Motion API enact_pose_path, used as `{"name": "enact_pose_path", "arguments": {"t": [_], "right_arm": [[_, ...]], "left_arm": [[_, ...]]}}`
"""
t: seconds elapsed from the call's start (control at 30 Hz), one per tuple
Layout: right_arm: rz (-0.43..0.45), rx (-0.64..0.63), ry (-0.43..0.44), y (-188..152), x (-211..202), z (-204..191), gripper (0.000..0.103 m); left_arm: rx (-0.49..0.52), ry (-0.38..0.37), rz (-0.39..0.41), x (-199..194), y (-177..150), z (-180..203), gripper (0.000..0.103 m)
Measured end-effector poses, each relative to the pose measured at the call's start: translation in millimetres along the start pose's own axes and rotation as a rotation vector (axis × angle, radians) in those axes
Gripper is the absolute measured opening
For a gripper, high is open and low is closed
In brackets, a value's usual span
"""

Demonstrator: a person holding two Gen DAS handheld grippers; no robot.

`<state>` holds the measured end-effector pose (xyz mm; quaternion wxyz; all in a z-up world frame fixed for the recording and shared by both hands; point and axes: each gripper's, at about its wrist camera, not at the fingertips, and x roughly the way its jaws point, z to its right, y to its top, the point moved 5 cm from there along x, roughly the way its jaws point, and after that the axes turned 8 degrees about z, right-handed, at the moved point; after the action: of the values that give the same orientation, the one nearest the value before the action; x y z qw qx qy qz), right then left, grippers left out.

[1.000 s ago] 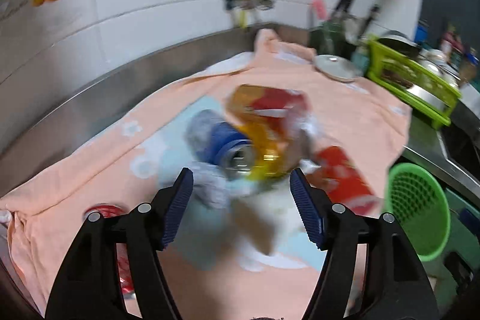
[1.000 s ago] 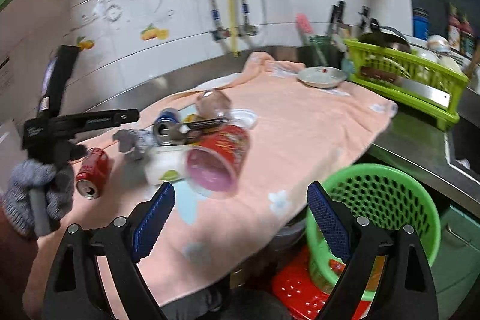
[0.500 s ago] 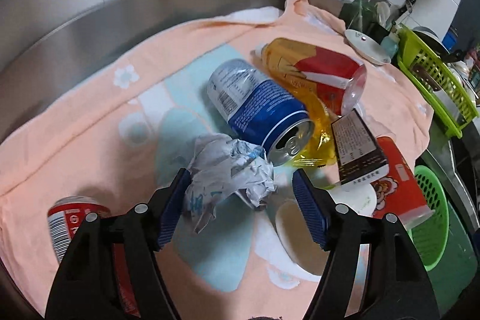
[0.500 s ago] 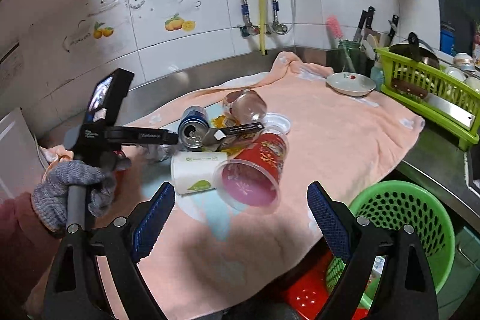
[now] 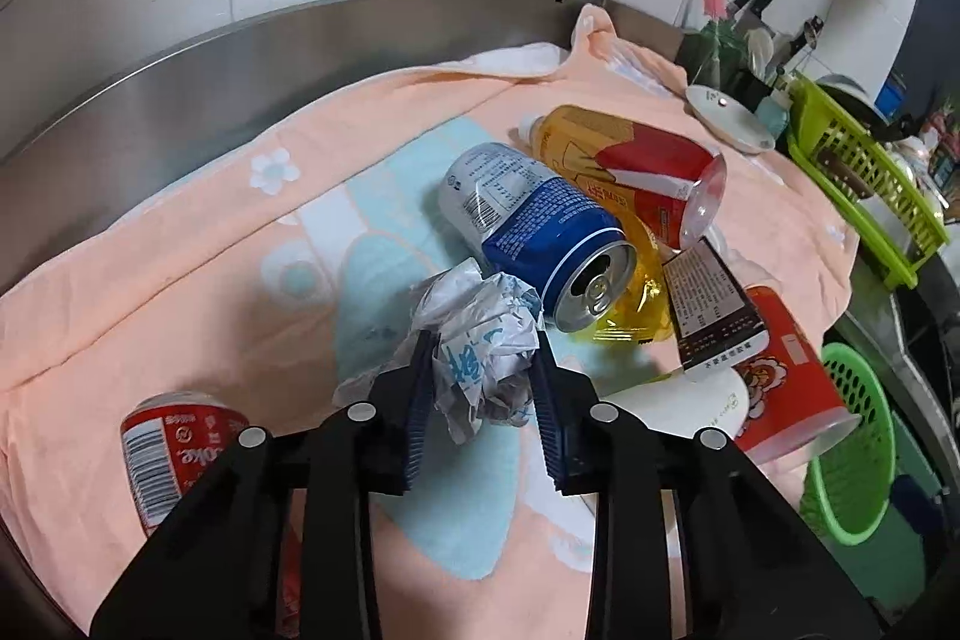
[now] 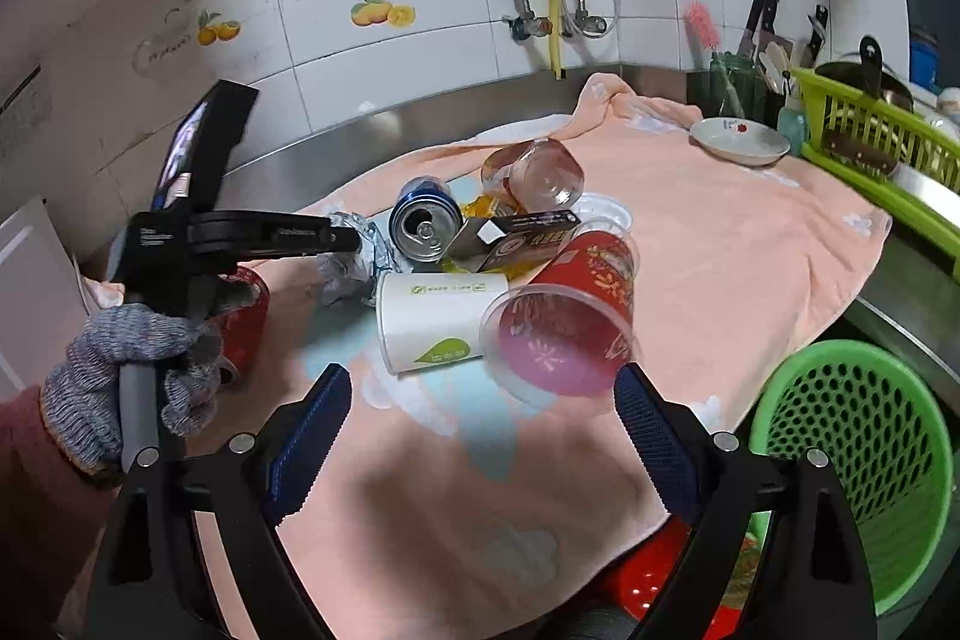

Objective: Collect trash
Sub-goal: 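Grasp crumpled foil with the left gripper while the right grasps the red printed cup, then drop the crumpled foil into the green basket with the left gripper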

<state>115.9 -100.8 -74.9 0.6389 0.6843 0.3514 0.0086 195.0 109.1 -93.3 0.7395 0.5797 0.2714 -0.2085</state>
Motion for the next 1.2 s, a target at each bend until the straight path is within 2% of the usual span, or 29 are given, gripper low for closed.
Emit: {"name": "enact_pose_path", "arguments": {"t": [0.1, 0.27, 0.43, 0.6, 0.63, 0.8, 1.03, 1.2], "right_arm": [[0.003, 0.025, -0.058, -3, 8, 7, 0.087], [0.006, 0.105, -0.082, 1, 17, 21, 0.087], [-0.023, 0.162, -0.047, 28, 28, 35, 0.086], [-0.137, 0.259, -0.001, 54, 62, 61, 0.084], [-0.188, 0.286, 0.005, 58, 75, 69, 0.08], [-0.358, 0.404, 0.023, 51, 116, 88, 0.075], [-0.442, 0.483, 0.04, 34, 141, 92, 0.074], [-0.469, 0.583, 0.099, 18, 145, 99, 0.069]], "left_arm": [[-0.008, -0.013, 0.015, -9, 1, -2, 0.029], [-0.005, -0.038, 0.034, -23, 1, -4, 0.028], [-0.003, -0.062, 0.054, -34, 1, -5, 0.027], [-0.002, -0.083, 0.06, -41, 0, -5, 0.027], [-0.006, -0.089, 0.062, -43, 0, -6, 0.027], [-0.003, -0.107, 0.078, -51, 2, -5, 0.027], [0.016, -0.13, 0.092, -59, 4, 0, 0.027], [0.023, -0.143, 0.107, -69, 6, 4, 0.027]]}}
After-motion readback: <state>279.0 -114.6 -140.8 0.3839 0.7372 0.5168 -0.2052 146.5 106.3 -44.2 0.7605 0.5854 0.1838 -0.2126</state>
